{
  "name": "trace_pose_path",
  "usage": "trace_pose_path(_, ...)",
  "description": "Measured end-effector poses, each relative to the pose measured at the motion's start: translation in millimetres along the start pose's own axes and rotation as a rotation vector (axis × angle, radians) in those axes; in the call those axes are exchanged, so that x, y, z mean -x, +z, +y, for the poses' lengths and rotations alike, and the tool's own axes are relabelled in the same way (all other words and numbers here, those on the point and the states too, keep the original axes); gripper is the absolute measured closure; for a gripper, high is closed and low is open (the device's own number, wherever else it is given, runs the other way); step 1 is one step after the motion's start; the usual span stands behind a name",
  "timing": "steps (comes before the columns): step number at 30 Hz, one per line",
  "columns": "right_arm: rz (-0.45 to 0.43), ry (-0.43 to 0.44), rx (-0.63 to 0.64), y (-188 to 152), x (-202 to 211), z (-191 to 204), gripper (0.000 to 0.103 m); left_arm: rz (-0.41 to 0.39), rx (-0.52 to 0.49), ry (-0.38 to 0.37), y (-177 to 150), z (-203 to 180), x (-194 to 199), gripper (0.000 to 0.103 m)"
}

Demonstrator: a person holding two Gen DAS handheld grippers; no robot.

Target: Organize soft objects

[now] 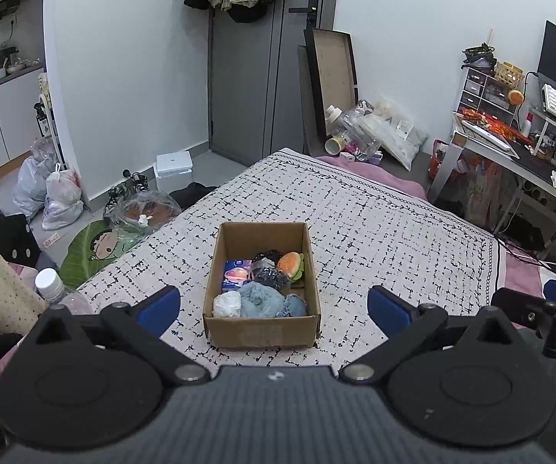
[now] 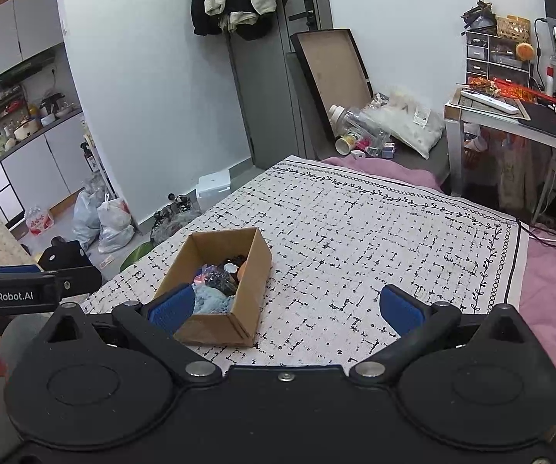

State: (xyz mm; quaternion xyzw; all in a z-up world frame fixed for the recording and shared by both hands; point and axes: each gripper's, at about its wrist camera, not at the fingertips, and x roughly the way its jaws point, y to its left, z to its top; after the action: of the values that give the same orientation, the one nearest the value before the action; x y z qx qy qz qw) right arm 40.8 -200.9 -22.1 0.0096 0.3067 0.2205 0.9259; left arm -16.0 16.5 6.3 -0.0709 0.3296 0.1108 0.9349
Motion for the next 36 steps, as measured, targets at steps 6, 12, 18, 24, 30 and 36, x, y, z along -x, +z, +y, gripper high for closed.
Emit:
trace_pose_path(6, 0.003, 0.002, 0.006, -1, 1, 2, 0.000, -0.001, 0.006, 0.001, -1, 1, 2, 0.001)
trace_pose_path(12, 0.013, 0.005, 0.012, -3, 0, 2, 0.000, -0.004, 0.010, 0.005, -3, 1, 1, 0.001)
trace_pose_path(18, 0.013, -0.001, 0.047, -5, -1, 8, 0.000, -0.003, 0.020, 0.005, -8, 4, -2, 0.001)
trace_pose_path(24, 0.028, 0.005, 0.055, -5, -1, 15, 0.000, 0.005, 0.011, 0.006, -9, 5, 0, 0.001)
trace_pose_path(30, 0.035, 0.007, 0.025, -5, -3, 10, 0.000, -0.011, 0.007, -0.008, -8, 2, 5, 0.001)
trace_pose_path(36, 0.033, 0.006, 0.040, -5, -1, 13, 0.000, 0.002, 0.006, -0.006, -9, 1, 3, 0.001)
